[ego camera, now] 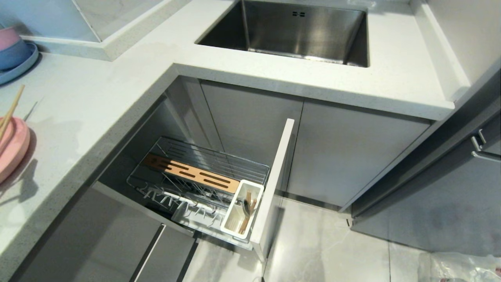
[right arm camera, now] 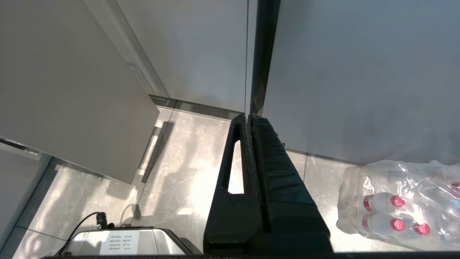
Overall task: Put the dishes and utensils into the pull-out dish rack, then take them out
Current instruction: Take the spoon out of the cupboard
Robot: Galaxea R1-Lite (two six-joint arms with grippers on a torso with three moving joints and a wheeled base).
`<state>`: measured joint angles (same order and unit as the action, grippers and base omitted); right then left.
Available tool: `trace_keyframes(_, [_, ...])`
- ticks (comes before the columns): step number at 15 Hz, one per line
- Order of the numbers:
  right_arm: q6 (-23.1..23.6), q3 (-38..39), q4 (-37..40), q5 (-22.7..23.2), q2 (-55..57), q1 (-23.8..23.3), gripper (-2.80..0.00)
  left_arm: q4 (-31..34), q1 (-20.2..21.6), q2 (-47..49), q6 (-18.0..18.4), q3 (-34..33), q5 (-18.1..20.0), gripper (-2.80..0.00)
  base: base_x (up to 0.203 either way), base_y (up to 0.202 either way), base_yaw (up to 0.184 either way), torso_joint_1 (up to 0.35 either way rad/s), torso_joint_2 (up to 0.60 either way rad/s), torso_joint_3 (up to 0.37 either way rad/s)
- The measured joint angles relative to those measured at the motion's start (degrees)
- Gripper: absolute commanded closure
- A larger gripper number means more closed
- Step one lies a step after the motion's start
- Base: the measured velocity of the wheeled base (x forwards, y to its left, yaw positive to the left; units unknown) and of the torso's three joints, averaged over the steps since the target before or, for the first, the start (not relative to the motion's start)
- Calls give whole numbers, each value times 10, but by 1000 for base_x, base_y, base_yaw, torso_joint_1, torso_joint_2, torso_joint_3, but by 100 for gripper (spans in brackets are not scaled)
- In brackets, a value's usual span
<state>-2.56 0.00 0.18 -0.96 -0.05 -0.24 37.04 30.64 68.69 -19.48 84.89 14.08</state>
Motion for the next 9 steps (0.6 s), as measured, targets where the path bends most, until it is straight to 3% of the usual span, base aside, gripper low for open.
trace_keyframes(2, [0, 0, 0, 0, 0, 0, 0, -14, -18, -23, 2, 19, -1, 0, 0, 0, 0, 0, 0, 0])
trace_keyframes(5, [0, 0, 0, 0, 0, 0, 0, -101, -69, -51, 2, 43, 0, 0, 0, 0, 0, 0, 0, 0])
trace_keyframes(9, [0, 0, 0, 0, 0, 0, 0, -163, -204, -71, 0, 53, 3, 0, 0, 0, 0, 0, 0, 0])
